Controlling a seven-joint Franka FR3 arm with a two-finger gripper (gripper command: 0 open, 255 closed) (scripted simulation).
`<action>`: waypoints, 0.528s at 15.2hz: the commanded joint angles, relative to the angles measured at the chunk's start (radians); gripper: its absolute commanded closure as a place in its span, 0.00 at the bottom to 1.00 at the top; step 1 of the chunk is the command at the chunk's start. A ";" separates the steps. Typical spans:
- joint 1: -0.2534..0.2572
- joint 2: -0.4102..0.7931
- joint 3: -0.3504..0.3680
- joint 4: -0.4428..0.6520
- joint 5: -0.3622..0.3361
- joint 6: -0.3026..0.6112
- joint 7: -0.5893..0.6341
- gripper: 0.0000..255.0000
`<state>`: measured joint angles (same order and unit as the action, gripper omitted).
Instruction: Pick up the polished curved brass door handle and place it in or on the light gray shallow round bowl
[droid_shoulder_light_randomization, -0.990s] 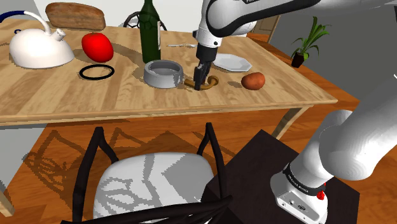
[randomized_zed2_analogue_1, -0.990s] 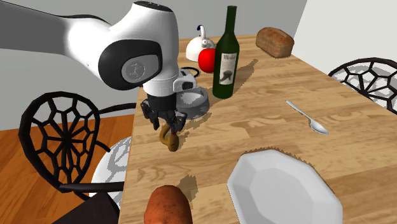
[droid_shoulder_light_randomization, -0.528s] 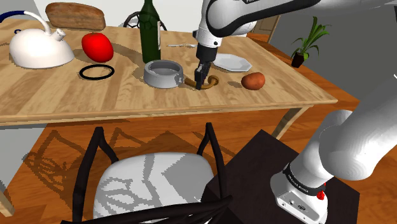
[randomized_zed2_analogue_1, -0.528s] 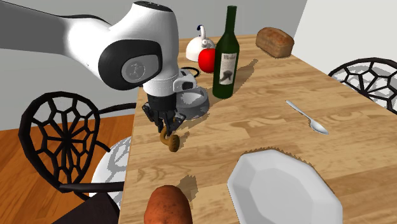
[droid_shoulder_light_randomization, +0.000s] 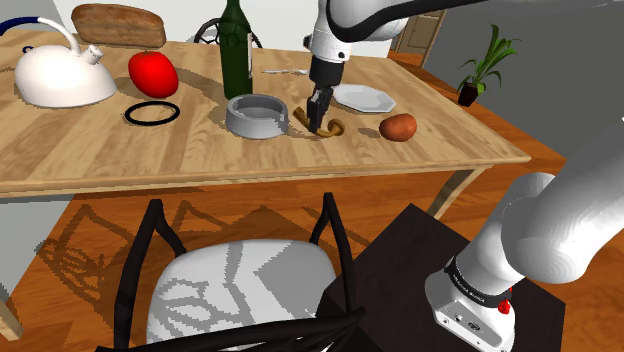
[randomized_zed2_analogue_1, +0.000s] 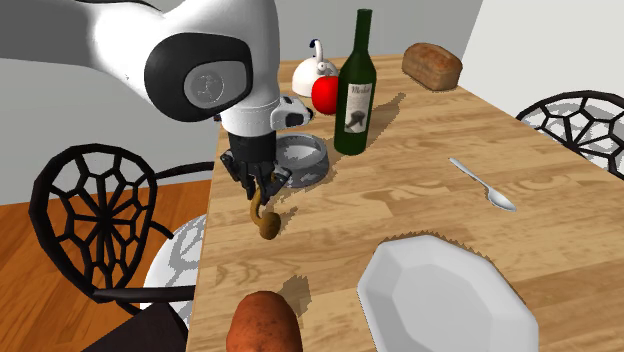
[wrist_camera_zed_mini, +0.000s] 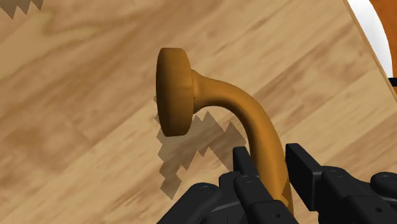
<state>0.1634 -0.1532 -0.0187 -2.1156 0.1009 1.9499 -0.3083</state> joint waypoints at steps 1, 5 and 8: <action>0.000 -0.007 0.000 0.021 -0.001 -0.029 0.003 1.00; 0.000 -0.015 0.000 0.067 -0.003 -0.082 0.008 1.00; -0.001 -0.019 -0.001 0.103 -0.005 -0.122 0.012 1.00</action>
<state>0.1626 -0.1686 -0.0194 -2.0243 0.0969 1.8436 -0.2984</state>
